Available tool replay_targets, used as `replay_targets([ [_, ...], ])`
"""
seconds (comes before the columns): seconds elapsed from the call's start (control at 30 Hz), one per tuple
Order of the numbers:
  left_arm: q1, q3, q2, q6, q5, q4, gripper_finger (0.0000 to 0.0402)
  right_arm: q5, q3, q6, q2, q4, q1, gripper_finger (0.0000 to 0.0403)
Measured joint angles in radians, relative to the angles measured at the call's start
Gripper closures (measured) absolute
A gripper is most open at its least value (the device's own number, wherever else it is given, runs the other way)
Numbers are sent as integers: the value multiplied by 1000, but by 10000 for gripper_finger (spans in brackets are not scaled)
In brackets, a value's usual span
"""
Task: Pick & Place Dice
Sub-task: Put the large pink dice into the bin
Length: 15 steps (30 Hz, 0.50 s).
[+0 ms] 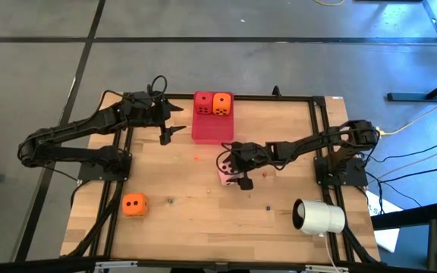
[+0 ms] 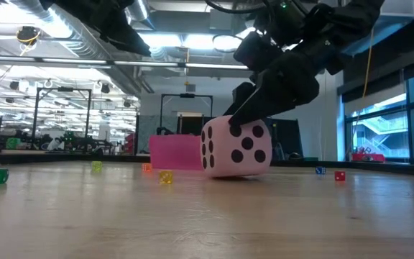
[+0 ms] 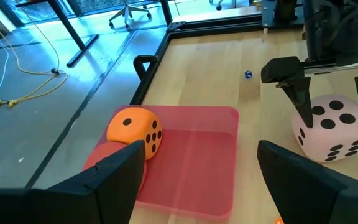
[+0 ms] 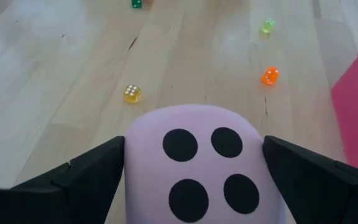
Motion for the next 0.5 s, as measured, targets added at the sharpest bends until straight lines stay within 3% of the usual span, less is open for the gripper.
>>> replay_targets([
  [0.5,0,0,0,1,0,0,96,21,0,11,0,-2,1,6],
])
